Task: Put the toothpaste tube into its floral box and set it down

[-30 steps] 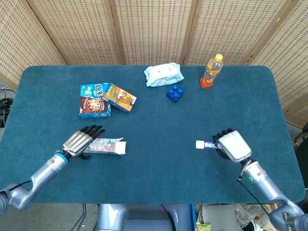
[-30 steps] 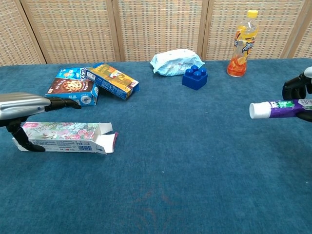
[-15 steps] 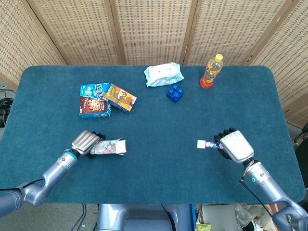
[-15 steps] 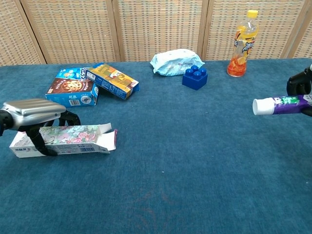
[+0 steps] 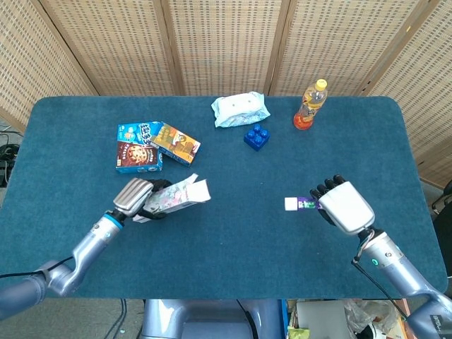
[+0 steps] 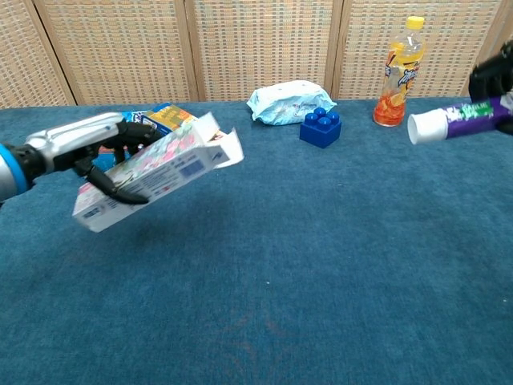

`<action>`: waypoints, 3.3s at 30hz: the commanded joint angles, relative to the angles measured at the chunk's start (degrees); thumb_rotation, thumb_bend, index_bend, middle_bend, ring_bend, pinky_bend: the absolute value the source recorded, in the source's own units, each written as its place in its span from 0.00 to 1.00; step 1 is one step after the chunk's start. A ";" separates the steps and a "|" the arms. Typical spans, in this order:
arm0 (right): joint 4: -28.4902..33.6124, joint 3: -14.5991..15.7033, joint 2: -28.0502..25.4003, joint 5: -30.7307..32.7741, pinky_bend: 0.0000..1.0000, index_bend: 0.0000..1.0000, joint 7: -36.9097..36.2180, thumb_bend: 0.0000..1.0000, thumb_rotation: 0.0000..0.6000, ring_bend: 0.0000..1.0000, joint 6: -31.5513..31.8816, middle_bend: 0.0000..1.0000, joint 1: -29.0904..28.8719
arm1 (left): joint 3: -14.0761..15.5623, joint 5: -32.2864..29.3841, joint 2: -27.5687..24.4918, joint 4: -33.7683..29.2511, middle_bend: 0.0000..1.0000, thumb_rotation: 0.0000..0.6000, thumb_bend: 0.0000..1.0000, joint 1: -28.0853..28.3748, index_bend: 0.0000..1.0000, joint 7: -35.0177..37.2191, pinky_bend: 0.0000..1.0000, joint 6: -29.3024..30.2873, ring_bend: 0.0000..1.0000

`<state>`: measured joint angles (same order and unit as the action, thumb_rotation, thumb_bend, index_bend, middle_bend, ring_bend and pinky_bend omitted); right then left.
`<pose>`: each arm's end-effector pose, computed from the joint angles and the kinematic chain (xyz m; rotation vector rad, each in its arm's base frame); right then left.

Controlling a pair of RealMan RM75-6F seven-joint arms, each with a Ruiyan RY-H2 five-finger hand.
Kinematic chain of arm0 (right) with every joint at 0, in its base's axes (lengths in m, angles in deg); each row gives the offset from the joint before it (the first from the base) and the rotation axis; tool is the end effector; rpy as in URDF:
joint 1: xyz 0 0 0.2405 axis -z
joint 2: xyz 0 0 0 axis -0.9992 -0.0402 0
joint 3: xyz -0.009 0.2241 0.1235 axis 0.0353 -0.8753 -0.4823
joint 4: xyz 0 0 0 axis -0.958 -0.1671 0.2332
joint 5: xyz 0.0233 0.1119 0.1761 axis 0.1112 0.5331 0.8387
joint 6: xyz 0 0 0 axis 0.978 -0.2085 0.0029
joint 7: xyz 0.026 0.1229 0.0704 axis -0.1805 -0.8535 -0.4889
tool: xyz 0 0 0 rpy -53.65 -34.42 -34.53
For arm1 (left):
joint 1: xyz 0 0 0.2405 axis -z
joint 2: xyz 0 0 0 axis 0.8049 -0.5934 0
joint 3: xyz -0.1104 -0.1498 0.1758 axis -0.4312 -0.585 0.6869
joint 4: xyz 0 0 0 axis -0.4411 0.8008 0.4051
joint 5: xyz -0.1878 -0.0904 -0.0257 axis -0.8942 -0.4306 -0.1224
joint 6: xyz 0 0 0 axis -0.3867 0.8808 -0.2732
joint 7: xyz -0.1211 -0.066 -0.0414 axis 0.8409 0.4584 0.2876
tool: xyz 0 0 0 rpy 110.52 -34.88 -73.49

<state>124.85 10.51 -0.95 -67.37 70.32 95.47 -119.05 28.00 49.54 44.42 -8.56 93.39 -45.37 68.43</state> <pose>-0.1930 -0.2994 0.1354 1.9375 -0.2777 0.8299 -0.1918 0.3528 -0.0108 -1.8898 -1.1491 -1.2360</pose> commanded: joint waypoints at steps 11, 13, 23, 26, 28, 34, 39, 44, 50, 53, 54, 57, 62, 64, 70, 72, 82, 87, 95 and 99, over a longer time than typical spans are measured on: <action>10.46 -6.66 -7.22 3.64 0.41 0.59 12.78 0.60 1.00 0.46 -3.80 0.61 -4.74 | -3.66 3.94 9.92 7.78 0.54 1.00 0.22 11.52 0.56 6.72 0.56 1.58 0.51; 11.05 -7.20 -7.74 4.26 0.41 0.59 14.15 0.60 1.00 0.46 -4.53 0.61 -5.35 | -4.34 3.56 10.63 8.04 0.54 1.00 0.22 12.59 0.56 6.79 0.56 1.47 0.51; 15.62 -8.87 -10.93 6.14 0.41 0.59 21.79 0.60 1.00 0.46 -8.02 0.61 -8.05 | -5.63 1.36 12.79 8.70 0.54 1.00 0.22 16.64 0.56 7.35 0.56 -0.62 0.51; 16.50 -8.81 -11.19 6.71 0.41 0.59 23.20 0.60 1.00 0.46 -8.66 0.61 -8.38 | -5.62 0.73 13.38 9.10 0.54 1.00 0.22 17.02 0.56 7.73 0.56 -0.68 0.51; 16.52 -8.52 -11.11 6.92 0.41 0.59 24.50 0.60 1.00 0.46 -9.16 0.61 -8.57 | -5.76 0.24 13.75 9.12 0.54 1.00 0.22 17.17 0.56 8.33 0.56 -0.50 0.51; 16.74 -7.89 -10.77 7.04 0.42 0.59 26.86 0.60 1.00 0.46 -9.64 0.61 -8.77 | -5.71 -0.14 14.39 8.96 0.54 1.00 0.23 17.84 0.56 9.00 0.56 -0.29 0.51; 17.40 -7.41 -12.15 6.07 0.42 0.59 30.66 0.60 1.00 0.47 -10.21 0.61 -9.02 | -6.13 -0.50 15.09 8.14 0.54 1.00 0.22 19.00 0.56 8.54 0.56 -0.29 0.51; 18.72 -7.04 -12.98 5.11 0.43 0.59 35.48 0.60 1.00 0.47 -10.70 0.61 -9.31 | -6.81 -1.41 15.64 7.59 0.54 1.00 0.22 20.02 0.56 8.02 0.56 -0.80 0.51; 19.51 -6.25 -12.51 3.53 0.43 0.59 40.69 0.60 1.00 0.47 -11.55 0.61 -9.75 | -7.61 -2.52 16.84 8.13 0.54 1.00 0.22 20.74 0.56 8.08 0.56 -0.64 0.51; 19.65 -5.75 -12.09 1.64 0.43 0.59 42.36 0.60 1.00 0.47 -11.31 0.61 -9.69 | -7.57 -2.71 17.26 8.46 0.54 1.00 0.22 21.14 0.56 8.10 0.56 -0.88 0.51; 19.62 -5.64 -12.12 1.19 0.43 0.60 42.68 0.60 1.00 0.47 -11.44 0.61 -9.74 | -7.54 -2.72 17.34 8.63 0.54 1.00 0.22 21.27 0.56 7.98 0.56 -0.95 0.51; 19.47 -5.64 -12.40 0.52 0.43 0.60 43.31 0.60 1.00 0.47 -11.88 0.61 -9.95 | -7.42 -2.87 17.45 8.97 0.54 1.00 0.22 21.49 0.57 7.67 0.56 -1.11 0.51; 19.00 -5.85 -13.22 0.12 0.43 0.60 44.25 0.60 1.00 0.47 -12.79 0.61 -10.30 | -7.14 -3.35 16.73 8.78 0.54 1.00 0.22 21.65 0.57 6.98 0.56 -1.96 0.51; 18.90 -5.76 -13.41 -0.40 0.43 0.60 44.86 0.60 1.00 0.47 -13.14 0.61 -10.39 | -7.13 -3.46 16.67 8.69 0.54 1.00 0.22 21.68 0.57 6.84 0.56 -1.91 0.51; 18.11 -5.58 -13.16 -3.55 0.43 0.60 47.35 0.60 1.00 0.47 -13.55 0.55 -10.87 | -7.17 -3.50 16.79 8.22 0.54 1.00 0.22 22.18 0.57 6.47 0.56 -1.98 0.51; 17.95 -5.63 -12.97 -4.34 0.42 0.57 47.83 0.60 1.00 0.46 -13.50 0.51 -10.91 | -7.18 -3.56 16.85 8.01 0.54 1.00 0.22 22.38 0.57 6.15 0.56 -2.11 0.51; 19.69 -8.41 -12.13 -1.61 0.00 0.00 53.67 0.01 1.00 0.00 -8.06 0.00 -8.27 | -8.43 -4.17 17.51 8.00 0.54 1.00 0.22 23.13 0.57 6.38 0.56 -1.06 0.51; 19.11 -9.55 -12.19 -2.62 0.00 0.00 52.72 0.00 1.00 0.00 -4.45 0.00 -7.21 | -8.50 -4.42 17.99 8.49 0.54 1.00 0.22 23.01 0.57 7.31 0.56 -0.55 0.51; 14.27 -10.86 -13.51 0.31 0.00 0.00 40.10 0.00 1.00 0.00 5.21 0.00 -1.68 | -7.29 -3.04 16.78 8.99 0.54 1.00 0.22 21.50 0.57 8.75 0.56 2.40 0.51; 10.95 -10.43 -13.14 5.41 0.00 0.00 28.13 0.00 1.00 0.00 8.37 0.00 2.04 | -4.90 -1.16 13.15 8.01 0.54 1.00 0.22 20.13 0.57 6.68 0.56 3.14 0.51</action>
<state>139.22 0.05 -14.05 -66.66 107.83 100.12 -120.84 21.82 47.33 59.33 0.03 114.34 -37.48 71.12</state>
